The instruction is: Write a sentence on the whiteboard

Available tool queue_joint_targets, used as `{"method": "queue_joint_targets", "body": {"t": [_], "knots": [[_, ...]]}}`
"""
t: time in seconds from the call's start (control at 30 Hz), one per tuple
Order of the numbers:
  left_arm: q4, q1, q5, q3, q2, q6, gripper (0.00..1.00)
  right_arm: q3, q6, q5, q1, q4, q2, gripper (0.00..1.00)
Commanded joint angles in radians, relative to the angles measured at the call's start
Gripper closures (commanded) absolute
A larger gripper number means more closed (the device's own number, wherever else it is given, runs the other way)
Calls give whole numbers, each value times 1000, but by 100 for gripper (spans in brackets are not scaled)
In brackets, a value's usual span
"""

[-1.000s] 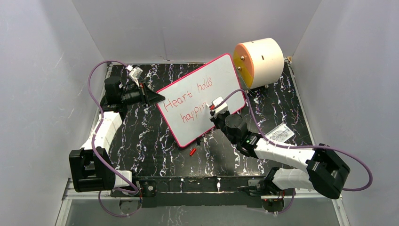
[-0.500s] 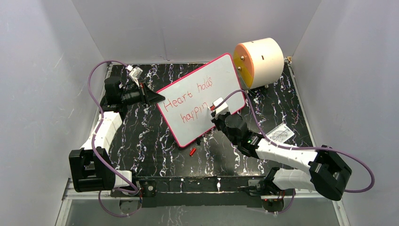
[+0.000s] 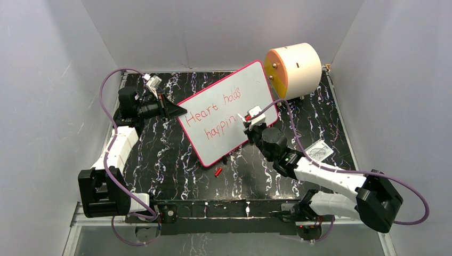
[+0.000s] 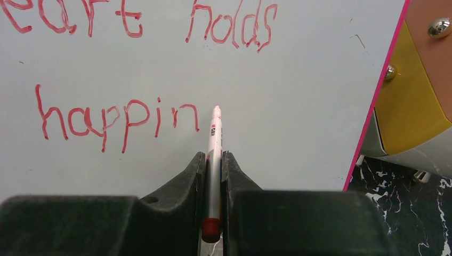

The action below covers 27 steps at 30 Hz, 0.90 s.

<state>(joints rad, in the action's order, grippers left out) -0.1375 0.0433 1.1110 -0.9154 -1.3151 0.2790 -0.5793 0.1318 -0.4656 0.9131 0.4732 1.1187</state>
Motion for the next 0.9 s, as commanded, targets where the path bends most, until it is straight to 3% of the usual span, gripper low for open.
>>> {"method": "queue_joint_targets", "body": {"t": [0.0, 0.87], "knots": [[61, -11, 23, -8, -10, -37, 100, -4, -17, 29, -23, 71, -9, 100], [62, -10, 27, -8, -11, -38, 100, -24, -30, 70, -42, 55, 66, 100]]}}
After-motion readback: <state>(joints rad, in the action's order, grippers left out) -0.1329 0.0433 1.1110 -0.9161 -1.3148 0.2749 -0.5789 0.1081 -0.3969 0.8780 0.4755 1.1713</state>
